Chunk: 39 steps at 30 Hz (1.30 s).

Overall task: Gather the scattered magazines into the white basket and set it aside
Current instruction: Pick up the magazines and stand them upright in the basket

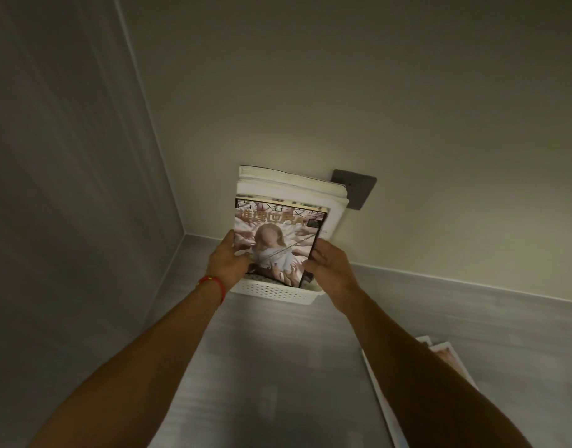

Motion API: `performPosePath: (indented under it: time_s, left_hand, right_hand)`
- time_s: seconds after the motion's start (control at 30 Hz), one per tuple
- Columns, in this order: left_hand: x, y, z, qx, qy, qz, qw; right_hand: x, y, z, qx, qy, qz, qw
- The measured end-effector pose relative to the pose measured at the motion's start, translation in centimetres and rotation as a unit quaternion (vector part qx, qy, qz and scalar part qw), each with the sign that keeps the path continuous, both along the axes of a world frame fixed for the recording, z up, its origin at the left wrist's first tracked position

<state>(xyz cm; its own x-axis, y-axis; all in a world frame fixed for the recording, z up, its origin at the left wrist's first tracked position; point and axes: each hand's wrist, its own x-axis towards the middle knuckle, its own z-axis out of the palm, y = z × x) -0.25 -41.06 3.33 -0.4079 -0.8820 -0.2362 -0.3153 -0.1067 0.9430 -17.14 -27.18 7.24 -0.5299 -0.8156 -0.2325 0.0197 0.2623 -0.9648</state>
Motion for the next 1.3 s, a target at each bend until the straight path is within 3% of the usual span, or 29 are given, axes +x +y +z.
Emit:
performPosePath:
  time_s: [0.1,0.2,0.27,0.33,0.5,0.67,0.77,0.83,0.9,1.0,1.07,1.17,1.23,1.3]
  left_hand:
    - [0.7,0.6,0.8,0.044,0.054,-0.015,0.997]
    - [1.8,2.6,1.6,-0.07,-0.04,0.058,0.995]
    - [1.9,5.3,2.0,-0.123,-0.013,0.109,0.986]
    - [1.9,8.7,1.6,-0.176,-0.031,0.112,0.978]
    - [0.5,18.8,-1.7,-0.209,-0.089,-0.047,0.973]
    - [-3.0,27.5,-5.1,-0.192,-0.179,-0.254,0.931]
    - [-5.8,31.4,-6.3,-0.201,-0.219,-0.351,0.888]
    - [-7.4,33.5,-6.6,-0.202,-0.231,-0.386,0.87]
    - [-8.8,35.1,-6.8,-0.18,-0.245,-0.4,0.864]
    - [-10.0,37.5,-7.1,-0.106,-0.257,-0.377,0.883]
    - [-10.4,38.7,-7.6,-0.107,-0.282,-0.376,0.876]
    - [-10.4,39.0,-8.3,-0.114,-0.308,-0.371,0.869]
    - [-10.6,38.9,-7.8,-0.109,-0.302,-0.352,0.879]
    - [-11.1,39.1,-6.2,-0.167,-0.293,-0.292,0.895]
  right_hand:
    - [-0.1,1.9,0.0,0.019,0.059,0.0,0.998]
    - [-0.9,5.7,-1.0,0.046,0.184,-0.001,0.982]
    - [-1.6,9.6,-2.2,0.059,0.262,-0.004,0.963]
    - [-2.6,14.3,-3.7,0.073,0.285,-0.032,0.955]
    - [-4.8,26.6,-8.0,0.23,0.279,-0.093,0.928]
    - [-7.7,36.4,-10.3,0.37,0.335,-0.134,0.856]
    - [-9.3,39.4,-10.5,0.48,0.216,-0.146,0.837]
    - [-9.9,40.4,-10.9,0.485,0.181,-0.142,0.844]
    - [-10.1,40.9,-11.0,0.489,0.209,-0.118,0.838]
    - [-10.4,41.3,-10.8,0.498,0.23,-0.107,0.829]
    - [-10.9,41.6,-10.5,0.491,0.237,-0.11,0.831]
    - [-11.7,42.2,-10.1,0.405,0.282,-0.093,0.865]
    - [-12.0,42.7,-9.1,0.35,0.314,-0.048,0.881]
    - [-12.3,43.0,-7.7,0.312,0.342,-0.006,0.886]
